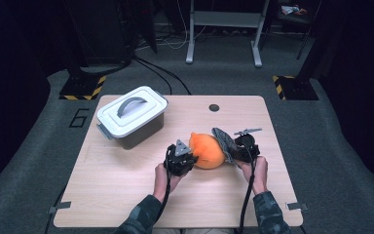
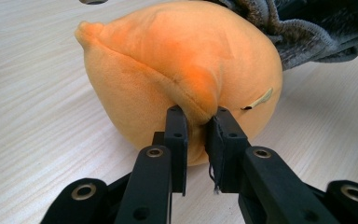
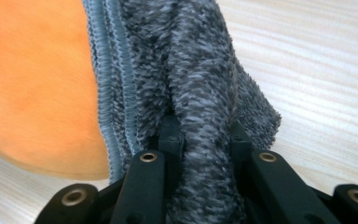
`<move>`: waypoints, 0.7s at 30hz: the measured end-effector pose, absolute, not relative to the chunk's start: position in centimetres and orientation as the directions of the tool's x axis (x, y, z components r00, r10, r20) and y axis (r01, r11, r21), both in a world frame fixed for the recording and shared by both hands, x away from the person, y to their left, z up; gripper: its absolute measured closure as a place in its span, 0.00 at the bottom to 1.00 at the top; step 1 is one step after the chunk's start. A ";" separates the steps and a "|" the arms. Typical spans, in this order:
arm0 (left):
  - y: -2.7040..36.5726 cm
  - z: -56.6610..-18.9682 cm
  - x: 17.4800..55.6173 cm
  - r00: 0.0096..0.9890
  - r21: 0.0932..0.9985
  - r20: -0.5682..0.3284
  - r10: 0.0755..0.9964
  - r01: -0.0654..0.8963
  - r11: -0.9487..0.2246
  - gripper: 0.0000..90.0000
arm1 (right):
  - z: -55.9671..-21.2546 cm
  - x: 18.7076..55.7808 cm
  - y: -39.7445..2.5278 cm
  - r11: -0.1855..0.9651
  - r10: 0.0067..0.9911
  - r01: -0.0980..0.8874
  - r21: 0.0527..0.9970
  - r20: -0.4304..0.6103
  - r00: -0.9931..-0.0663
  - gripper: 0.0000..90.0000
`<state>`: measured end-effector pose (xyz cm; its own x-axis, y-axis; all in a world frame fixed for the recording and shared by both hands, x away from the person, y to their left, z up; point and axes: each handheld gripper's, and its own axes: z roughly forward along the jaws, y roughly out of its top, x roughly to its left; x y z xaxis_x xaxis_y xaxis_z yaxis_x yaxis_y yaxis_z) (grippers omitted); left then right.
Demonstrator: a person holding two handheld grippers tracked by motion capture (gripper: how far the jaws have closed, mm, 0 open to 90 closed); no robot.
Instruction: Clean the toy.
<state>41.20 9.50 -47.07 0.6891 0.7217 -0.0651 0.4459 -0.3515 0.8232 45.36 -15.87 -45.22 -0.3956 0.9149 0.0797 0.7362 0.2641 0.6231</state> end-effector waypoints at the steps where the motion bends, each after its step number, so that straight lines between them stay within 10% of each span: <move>1: 9.5 -47.1 41.2 0.689 0.823 -0.065 0.722 0.446 -0.352 0.87 | -45.4 45.4 -15.9 0.258 0.918 0.744 0.617 0.083 -0.388 0.83; 21: 9.6 -47.0 41.2 0.697 0.827 -0.063 0.715 0.437 -0.353 0.87 | -46.6 45.8 -17.8 0.212 0.937 0.791 0.574 0.111 -0.331 0.83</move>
